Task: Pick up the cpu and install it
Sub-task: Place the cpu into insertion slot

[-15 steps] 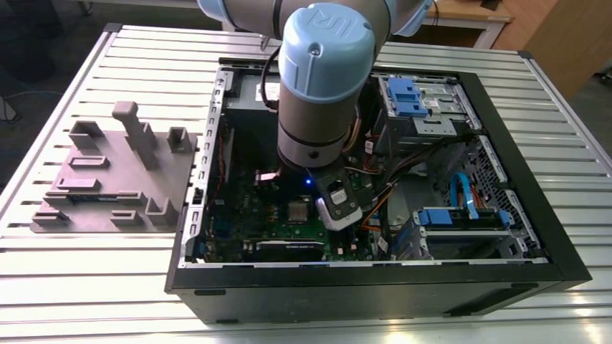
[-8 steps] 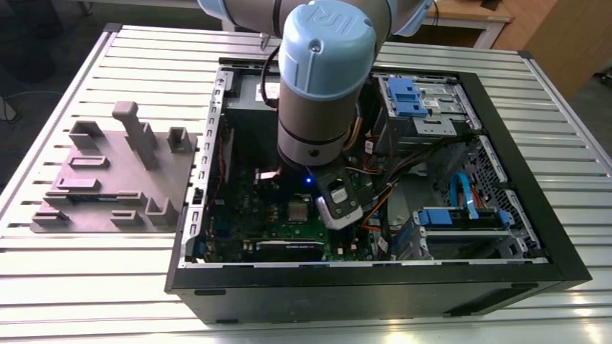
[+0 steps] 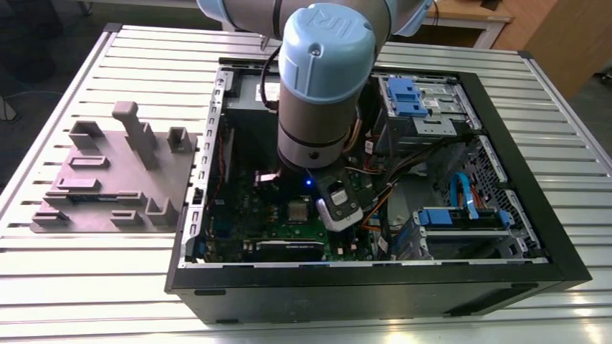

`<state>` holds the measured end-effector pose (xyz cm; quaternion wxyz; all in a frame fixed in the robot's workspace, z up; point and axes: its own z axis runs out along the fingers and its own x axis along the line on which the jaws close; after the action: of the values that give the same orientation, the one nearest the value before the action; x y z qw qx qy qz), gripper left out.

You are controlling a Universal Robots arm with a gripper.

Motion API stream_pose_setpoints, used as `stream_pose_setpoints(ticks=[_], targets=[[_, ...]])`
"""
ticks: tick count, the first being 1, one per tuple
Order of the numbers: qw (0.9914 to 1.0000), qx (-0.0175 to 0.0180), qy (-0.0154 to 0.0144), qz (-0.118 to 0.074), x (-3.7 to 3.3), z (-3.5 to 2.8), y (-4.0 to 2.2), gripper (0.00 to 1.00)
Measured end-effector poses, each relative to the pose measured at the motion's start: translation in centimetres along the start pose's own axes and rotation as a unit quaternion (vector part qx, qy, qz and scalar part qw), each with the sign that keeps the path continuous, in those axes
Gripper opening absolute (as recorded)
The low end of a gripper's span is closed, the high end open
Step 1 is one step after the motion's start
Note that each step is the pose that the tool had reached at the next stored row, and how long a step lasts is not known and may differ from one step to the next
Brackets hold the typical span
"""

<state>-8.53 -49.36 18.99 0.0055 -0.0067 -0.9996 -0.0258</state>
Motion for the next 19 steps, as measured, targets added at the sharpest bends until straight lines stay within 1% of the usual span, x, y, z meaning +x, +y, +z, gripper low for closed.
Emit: stream_pose_setpoints(ticks=[2, 3, 5, 12, 19], targets=[[1.0, 0.0, -0.0001, 0.0, 0.0, 0.03, 0.0, 0.53], [1.0, 0.0001, 0.0, 0.0, 0.0, 0.03, 0.0, 0.46], [1.0, 0.0, 0.0, 0.0, 0.0, 0.05, 0.0, 0.45], [0.99997, -0.0001, 0.0003, -0.008, -0.01, 0.05, -0.08, 0.45], [0.99997, 0.0, 0.0004, -0.008, -0.01, 0.05, -0.09, 0.45]])
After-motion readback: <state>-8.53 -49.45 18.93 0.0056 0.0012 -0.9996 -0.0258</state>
